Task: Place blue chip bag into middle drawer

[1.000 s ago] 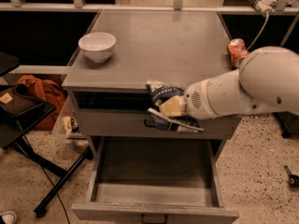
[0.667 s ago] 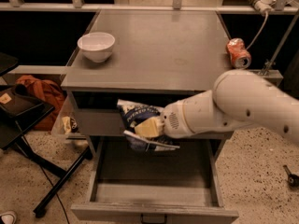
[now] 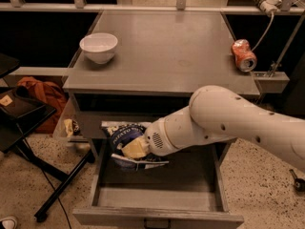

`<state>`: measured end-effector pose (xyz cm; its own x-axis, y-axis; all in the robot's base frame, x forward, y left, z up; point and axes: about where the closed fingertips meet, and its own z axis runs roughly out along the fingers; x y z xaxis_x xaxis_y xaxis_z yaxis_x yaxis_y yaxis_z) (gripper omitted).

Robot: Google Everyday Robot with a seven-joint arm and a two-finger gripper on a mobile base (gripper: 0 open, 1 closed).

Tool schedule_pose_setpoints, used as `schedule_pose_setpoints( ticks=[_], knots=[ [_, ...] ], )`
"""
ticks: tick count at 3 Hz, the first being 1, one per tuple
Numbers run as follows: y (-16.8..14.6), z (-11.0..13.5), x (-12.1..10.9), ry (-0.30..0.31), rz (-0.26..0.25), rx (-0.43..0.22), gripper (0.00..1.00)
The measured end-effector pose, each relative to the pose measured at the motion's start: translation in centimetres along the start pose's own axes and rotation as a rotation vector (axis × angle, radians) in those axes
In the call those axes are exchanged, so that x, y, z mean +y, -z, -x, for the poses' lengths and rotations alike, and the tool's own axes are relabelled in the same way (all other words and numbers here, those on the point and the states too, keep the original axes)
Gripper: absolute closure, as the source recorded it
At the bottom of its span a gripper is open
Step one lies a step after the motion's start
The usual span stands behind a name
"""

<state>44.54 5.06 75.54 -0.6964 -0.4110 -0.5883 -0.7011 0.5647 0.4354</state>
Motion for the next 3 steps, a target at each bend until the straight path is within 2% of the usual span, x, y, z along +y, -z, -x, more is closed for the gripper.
schedule_pose_setpoints(
  ticks=[1,2,3],
  knots=[
    [0.0,0.0,0.0,0.0,0.0,0.0,1.0],
    [-1.8,-2.7,-3.4,-0.041,-0.038,0.025,1.0],
    [-3.0,-7.0,-8.4,-0.1,-0.091,0.024,1.0]
  ],
)
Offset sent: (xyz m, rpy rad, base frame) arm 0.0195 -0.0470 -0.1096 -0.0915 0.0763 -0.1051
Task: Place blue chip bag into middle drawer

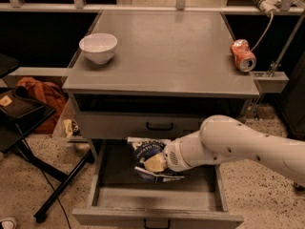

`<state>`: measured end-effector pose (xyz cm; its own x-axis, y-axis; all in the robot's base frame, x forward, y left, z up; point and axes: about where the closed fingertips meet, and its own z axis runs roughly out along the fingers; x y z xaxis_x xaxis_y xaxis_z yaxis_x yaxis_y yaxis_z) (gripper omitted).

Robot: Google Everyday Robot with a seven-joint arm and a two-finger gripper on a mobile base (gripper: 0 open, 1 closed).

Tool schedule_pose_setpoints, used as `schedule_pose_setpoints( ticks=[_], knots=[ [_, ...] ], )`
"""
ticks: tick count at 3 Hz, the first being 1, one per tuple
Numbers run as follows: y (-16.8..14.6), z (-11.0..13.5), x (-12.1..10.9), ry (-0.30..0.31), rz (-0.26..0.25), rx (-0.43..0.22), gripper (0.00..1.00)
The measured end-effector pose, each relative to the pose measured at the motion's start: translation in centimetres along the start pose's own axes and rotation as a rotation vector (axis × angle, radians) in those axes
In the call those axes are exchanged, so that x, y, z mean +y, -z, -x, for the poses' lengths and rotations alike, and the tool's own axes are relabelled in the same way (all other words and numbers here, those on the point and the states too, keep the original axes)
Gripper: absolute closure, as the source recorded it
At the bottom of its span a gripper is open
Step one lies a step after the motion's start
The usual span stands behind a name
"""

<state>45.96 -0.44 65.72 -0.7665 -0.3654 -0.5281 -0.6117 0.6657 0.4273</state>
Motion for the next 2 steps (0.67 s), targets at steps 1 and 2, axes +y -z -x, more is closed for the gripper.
schedule_pose_setpoints(
  ticks=[1,2],
  knots=[
    [-1.0,-3.6,-5.3,-0.054,-0.052,-0.012,1.0],
    [-2.0,-6.6,-10.9,-0.125,-0.117,-0.035,1.0]
  ],
)
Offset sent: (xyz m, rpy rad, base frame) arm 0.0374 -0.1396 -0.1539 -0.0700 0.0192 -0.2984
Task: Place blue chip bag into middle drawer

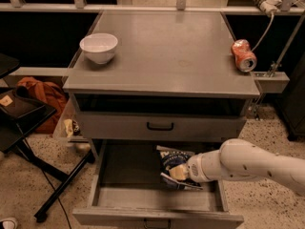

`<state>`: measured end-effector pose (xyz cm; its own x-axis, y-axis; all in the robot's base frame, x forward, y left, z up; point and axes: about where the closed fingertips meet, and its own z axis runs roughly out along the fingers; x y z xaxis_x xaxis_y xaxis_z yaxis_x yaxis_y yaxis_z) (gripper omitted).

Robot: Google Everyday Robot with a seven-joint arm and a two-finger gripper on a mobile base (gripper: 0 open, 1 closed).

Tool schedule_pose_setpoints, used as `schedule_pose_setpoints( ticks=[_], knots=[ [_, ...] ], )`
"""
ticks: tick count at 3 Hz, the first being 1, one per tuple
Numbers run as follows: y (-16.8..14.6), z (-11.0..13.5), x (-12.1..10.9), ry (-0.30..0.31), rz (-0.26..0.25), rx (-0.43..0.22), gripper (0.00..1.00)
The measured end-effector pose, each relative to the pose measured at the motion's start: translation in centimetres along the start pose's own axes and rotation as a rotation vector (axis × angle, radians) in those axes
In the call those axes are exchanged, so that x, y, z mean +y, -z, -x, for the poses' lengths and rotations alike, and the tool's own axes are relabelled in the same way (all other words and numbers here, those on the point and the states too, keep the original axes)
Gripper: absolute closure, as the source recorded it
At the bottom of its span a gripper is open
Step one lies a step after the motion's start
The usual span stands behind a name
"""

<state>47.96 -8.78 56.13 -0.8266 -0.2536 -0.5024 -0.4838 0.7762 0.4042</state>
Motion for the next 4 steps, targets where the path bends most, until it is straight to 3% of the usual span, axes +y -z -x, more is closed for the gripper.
schedule_pose_setpoints(
  ticks=[1,3,4],
  knots=[
    [-2.6,-1.7,-4.9,-0.057,-0.033,0.0,1.0],
    [-8.2,-6.0,-12.4,-0.149,-0.036,0.044,1.0],
    [-8.6,-7.8,-15.6,-0.18,-0.061,0.046,0.86]
  ],
)
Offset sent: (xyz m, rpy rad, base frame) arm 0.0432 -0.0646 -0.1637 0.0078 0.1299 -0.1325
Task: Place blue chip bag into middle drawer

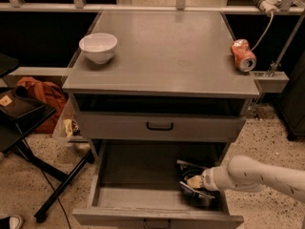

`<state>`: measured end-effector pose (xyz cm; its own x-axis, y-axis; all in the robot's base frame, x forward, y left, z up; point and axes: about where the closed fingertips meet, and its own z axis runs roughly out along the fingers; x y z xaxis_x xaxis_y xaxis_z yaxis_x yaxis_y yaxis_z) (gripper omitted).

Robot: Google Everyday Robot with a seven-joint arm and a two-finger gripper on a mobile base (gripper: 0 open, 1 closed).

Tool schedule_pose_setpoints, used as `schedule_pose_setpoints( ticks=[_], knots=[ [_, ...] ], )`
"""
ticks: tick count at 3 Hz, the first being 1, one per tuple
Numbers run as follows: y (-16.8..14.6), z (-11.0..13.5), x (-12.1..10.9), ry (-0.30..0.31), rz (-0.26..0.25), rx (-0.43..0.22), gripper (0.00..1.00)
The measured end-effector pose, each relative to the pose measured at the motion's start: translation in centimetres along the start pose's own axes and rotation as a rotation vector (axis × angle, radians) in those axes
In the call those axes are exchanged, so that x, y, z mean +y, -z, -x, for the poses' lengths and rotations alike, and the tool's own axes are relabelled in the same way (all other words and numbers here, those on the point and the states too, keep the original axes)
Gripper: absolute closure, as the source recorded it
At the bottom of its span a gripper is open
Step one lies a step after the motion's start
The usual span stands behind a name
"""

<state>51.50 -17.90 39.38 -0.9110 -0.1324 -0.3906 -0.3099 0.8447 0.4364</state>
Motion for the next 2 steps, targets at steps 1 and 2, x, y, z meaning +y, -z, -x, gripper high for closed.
schedule_pose_setpoints(
  ticks=[1,2],
  knots=[
    [0.7,0.1,-1.1,0.009,-0.001,-0.038,0.63],
    [1.2,1.1,0.4,0.059,0.065,-0.08,0.4]
  ],
)
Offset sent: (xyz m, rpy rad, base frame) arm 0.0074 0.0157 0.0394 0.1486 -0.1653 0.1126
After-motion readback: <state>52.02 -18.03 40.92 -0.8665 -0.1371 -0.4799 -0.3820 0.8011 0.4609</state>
